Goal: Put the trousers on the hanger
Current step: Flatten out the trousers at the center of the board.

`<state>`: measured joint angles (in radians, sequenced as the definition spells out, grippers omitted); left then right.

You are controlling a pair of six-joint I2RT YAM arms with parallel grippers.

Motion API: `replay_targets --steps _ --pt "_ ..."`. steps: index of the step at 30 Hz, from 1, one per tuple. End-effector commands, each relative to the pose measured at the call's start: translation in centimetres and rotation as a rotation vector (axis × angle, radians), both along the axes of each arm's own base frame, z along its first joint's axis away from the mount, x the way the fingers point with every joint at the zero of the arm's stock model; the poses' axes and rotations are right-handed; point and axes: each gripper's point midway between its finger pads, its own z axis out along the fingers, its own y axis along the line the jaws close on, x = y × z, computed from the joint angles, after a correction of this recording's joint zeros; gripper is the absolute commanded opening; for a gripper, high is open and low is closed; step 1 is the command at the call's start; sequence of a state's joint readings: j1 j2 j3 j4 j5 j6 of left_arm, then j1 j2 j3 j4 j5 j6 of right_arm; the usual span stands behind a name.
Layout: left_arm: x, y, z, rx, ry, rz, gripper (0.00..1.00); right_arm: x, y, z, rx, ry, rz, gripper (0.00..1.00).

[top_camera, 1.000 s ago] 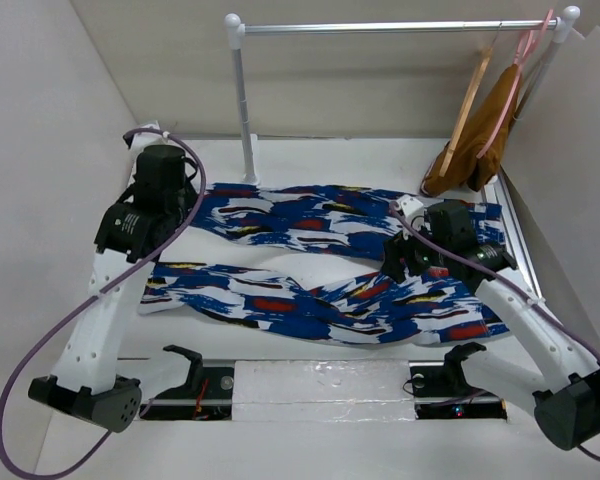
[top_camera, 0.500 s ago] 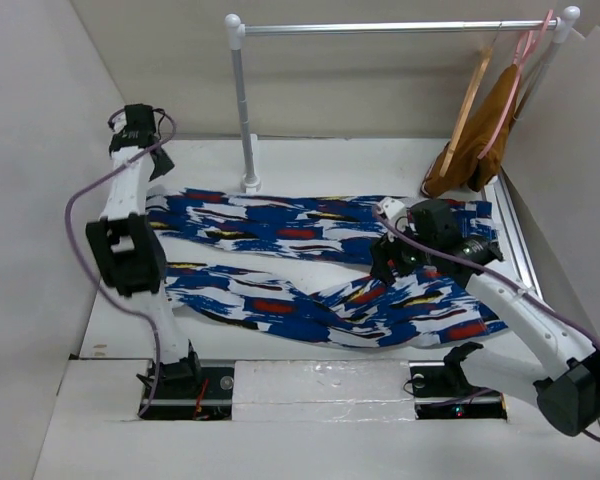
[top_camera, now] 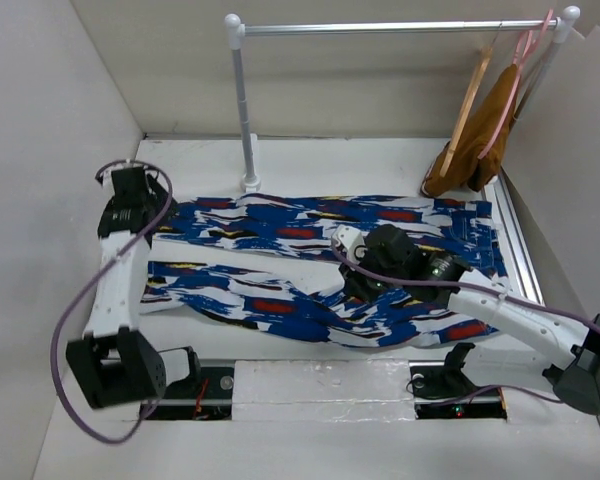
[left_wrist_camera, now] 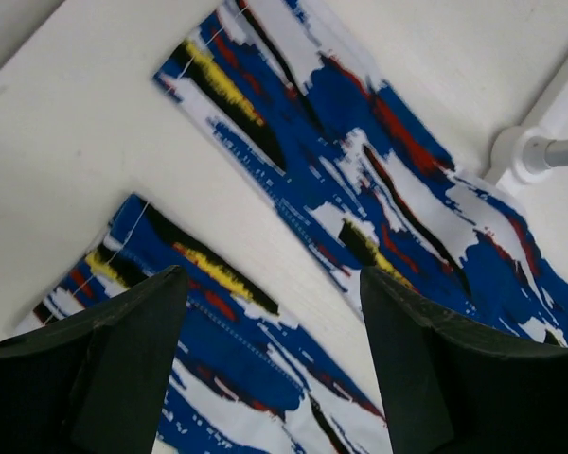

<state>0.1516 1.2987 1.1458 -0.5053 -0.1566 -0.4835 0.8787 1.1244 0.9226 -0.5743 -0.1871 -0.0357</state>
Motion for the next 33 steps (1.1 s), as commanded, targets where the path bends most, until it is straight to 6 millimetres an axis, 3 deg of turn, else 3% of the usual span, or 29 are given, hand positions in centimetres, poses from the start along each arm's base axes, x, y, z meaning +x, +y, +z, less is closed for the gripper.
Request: replay_targets --steps 1,3,4,16,18,20,22,23,24,27,33 --pt "-2.4 0.9 -5.9 -0.095 0.075 0.073 0.70 0.3 0.7 0.9 0.066 -0.051 -0.005 0.27" --pt "-3.0 1.8 -7.8 -0.129 0.132 0.112 0.70 0.0 0.3 0.9 0.069 -0.059 0.000 0.39" --pt "-3.3 2.1 -9.4 -0.138 0.171 0.126 0.70 -0.2 0.0 0.6 0.061 -0.053 0.003 0.41" --pt "-2.1 3.9 -16.0 -0.135 0.293 0.217 0.60 -2.8 -1.9 -0.2 0.077 -0.014 0.011 0.42" --pt "-2.2 4.1 -16.6 -0.128 0.306 0.228 0.43 -3.0 -2.2 -0.1 0.076 -0.020 0.006 0.42" --pt "-2.9 4.2 -17.8 -0.124 0.350 0.246 0.15 -3.0 -2.7 -0.1 0.073 -0.005 -0.030 0.42" --pt "-4.2 4.4 -18.7 -0.108 0.394 0.269 0.02 -2.9 -3.0 0.5 0.074 -0.022 -0.047 0.42" --pt "-4.6 4.4 -18.9 -0.104 0.402 0.273 0.00 -2.5 -3.3 0.7 0.067 -0.039 -0.065 0.42" --pt "-5.6 4.4 -18.5 -0.086 0.406 0.275 0.00 -2.2 -3.6 1.3 0.057 -0.060 -0.075 0.42" --pt "-5.7 4.6 -16.7 -0.071 0.367 0.279 0.00 -1.9 -3.8 1.5 0.049 -0.067 -0.085 0.42" --pt "-6.5 5.0 -6.4 -0.010 0.113 0.321 0.00 -0.6 -4.7 0.3 -0.012 -0.094 -0.083 0.47"
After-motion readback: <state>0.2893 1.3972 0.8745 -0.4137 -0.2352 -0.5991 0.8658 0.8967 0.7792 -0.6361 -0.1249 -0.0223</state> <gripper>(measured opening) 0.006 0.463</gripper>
